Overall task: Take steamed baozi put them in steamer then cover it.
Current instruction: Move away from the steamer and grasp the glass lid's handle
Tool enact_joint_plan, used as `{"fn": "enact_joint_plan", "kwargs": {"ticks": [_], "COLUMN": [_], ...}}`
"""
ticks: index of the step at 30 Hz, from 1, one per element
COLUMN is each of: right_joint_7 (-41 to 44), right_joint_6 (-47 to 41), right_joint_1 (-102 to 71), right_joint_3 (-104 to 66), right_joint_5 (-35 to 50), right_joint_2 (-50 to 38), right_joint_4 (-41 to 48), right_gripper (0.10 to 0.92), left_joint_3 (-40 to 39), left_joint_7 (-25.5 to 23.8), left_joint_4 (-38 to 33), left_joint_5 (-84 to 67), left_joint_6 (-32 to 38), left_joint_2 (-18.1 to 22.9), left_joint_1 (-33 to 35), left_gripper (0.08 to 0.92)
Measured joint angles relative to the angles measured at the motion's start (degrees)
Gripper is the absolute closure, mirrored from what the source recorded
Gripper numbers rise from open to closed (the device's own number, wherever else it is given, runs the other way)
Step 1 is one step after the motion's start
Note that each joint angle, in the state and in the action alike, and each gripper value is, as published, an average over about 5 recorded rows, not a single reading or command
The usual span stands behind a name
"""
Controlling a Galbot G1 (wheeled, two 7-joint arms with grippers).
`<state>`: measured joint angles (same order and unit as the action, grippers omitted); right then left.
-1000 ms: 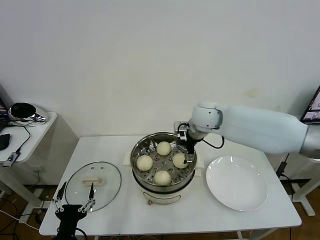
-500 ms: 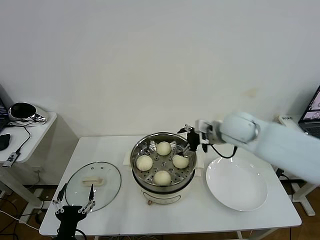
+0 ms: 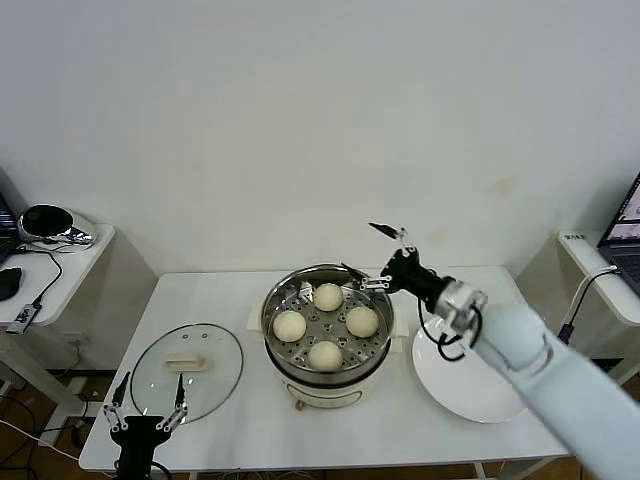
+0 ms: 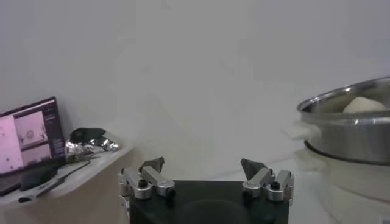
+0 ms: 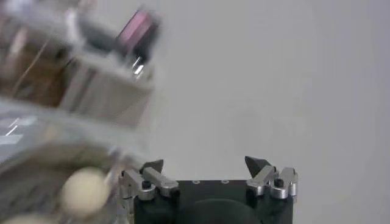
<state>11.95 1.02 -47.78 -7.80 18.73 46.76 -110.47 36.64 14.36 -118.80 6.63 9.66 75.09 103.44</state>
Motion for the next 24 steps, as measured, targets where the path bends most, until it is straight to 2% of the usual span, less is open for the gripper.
{"fn": "enact_joint_plan", "kwargs": {"ticks": [6, 12, 24], "right_joint_7": [-1.0, -3.0, -9.5], "right_joint_6": [4.0, 5.1, 4.0], "right_joint_1": [-17.6, -30.0, -39.5], "right_joint_3": [-17.7, -30.7, -46.7], "right_joint_5": [-3.6, -6.1, -6.7], "right_joint_2": [11.6, 20.4, 30.1], "right_joint_4": [-2.9, -5.7, -7.6], "right_gripper": [0.203, 0.203, 0.203], "left_joint_3": [2.5, 4.5, 2.9], "left_joint_7": [0.2, -1.4, -2.1], "left_joint_4": [3.1, 7.1, 18.5], "left_joint_5": [11.8, 27.7, 52.7], "left_joint_6": [0.5, 0.6, 0.8], "left_joint_2": [-1.2, -4.8, -11.5], "left_joint_1": [-1.4, -1.6, -7.7], "left_gripper": [0.177, 0.177, 0.177]}}
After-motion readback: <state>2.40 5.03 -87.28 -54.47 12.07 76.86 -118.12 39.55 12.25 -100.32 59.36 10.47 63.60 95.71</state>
